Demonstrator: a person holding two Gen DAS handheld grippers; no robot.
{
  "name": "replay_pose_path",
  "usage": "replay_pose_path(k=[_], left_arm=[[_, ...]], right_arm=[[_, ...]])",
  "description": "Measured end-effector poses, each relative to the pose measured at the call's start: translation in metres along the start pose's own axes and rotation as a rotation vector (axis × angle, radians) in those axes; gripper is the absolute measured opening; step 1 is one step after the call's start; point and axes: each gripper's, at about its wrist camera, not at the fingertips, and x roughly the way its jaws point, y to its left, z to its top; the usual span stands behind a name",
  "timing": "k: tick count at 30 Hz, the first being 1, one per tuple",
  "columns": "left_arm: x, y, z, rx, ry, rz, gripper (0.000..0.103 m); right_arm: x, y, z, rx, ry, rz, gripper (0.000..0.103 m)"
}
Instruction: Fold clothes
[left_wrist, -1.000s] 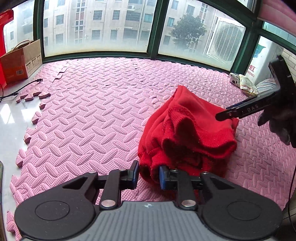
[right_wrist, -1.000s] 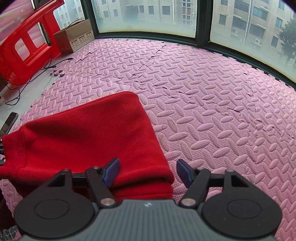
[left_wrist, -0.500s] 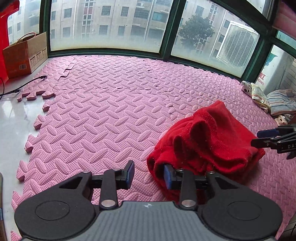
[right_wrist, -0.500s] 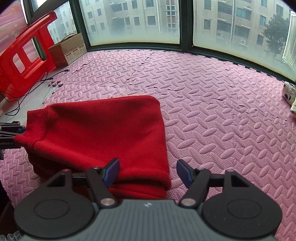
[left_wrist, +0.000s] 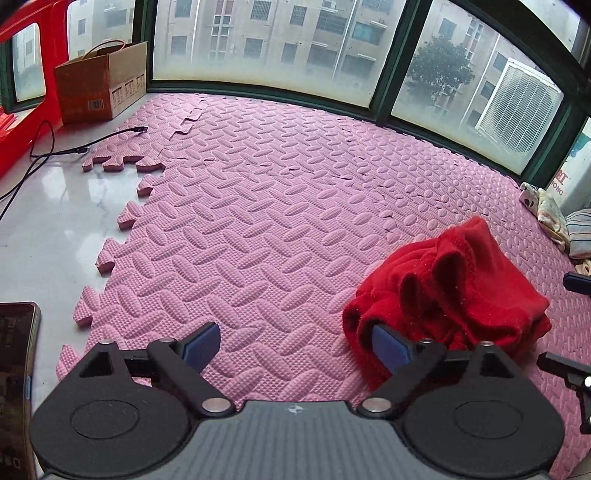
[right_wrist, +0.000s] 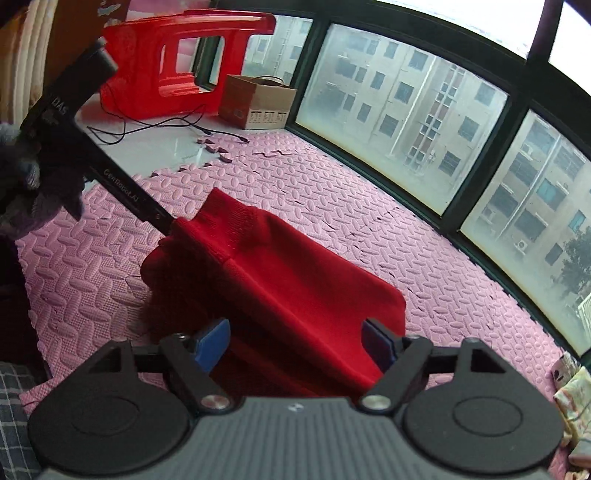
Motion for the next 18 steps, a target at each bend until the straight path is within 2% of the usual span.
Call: replay_pose_path(k=[5, 9, 11, 15, 18], left_arm=[[-0.011, 0.002, 0.002, -0.037, -0.024, -0.008, 0.099], [-0.019, 0.007, 0.001, -0.086, -0.035, -0.028, 0.100], [-0.022, 0.010, 0.001, -0.107, -0.041, -0.037, 0.100], [-0.025, 0.011, 0.000, -0.143, -0.037, -0.080, 0.100], [-0.026, 0.012, 0.000, -0.178, -0.035, -0.113, 0.100]], right_arm=[[0.014, 0.056, 0.009, -0.230, -0.029, -0.014, 0.083], [0.031, 0.083, 0.010, -0.319, -0.010, -0.021, 0.084], [0.041, 0.096, 0.010, -0.354, 0.004, -0.051, 0.084], [0.051, 0.106, 0.009, -0.348, 0.020, -0.056, 0.084], [0.058, 0.109, 0.006, -0.362, 0.002, -0.106, 0.083]])
